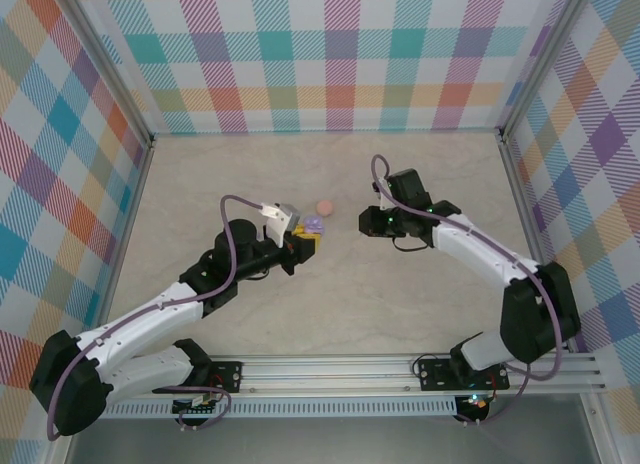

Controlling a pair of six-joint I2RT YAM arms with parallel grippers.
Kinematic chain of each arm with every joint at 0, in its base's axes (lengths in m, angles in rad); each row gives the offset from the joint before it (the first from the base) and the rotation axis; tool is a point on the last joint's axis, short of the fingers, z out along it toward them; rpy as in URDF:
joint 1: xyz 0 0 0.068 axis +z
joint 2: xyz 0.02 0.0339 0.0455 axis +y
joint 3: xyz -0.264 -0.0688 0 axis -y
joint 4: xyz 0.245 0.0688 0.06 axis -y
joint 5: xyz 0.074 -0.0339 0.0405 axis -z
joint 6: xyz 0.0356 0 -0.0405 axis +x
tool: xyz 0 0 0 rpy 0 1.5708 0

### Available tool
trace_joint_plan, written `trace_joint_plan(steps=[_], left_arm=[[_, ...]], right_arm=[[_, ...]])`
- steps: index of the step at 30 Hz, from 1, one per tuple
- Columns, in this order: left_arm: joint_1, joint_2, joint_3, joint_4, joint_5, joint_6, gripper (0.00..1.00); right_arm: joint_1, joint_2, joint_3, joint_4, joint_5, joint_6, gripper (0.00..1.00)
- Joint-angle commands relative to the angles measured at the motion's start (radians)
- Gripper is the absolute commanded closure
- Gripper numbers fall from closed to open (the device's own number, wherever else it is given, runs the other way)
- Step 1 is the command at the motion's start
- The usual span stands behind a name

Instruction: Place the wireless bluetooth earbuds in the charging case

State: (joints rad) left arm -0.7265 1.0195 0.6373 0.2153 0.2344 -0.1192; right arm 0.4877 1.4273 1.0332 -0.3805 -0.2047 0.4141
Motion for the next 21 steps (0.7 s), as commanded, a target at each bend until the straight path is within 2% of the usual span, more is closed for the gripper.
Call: trace_joint_plan(steps=[1,4,10,15,21], left_arm=[[-0.019,0.003,-0.014,0.039,-0.03,-0.023,1.0],[-0.017,0.022,-0.005,0.04,-0.012,-0.037,1.0],[-0.017,0.046,-0.012,0.127,0.099,-0.043,1.0],[-0.017,0.047,-0.021,0.192,0.179,-0.042,1.0],[-0.017,0.045,-0.017,0.265,0.265,-0.042,1.0]], right_arm=[[-0.001,-0.097,-0.029,0.07,-0.122,-0.035,0.82],[-0.001,-0.164,-0.04,0.086,-0.199,-0.047,0.82],[0.003,-0.293,-0.063,0.133,-0.318,-0.047,0.82],[0.015,-0.378,-0.057,0.139,-0.36,-0.049,0.81],[0.057,-0.445,-0.045,0.131,-0.35,-0.052,0.79]])
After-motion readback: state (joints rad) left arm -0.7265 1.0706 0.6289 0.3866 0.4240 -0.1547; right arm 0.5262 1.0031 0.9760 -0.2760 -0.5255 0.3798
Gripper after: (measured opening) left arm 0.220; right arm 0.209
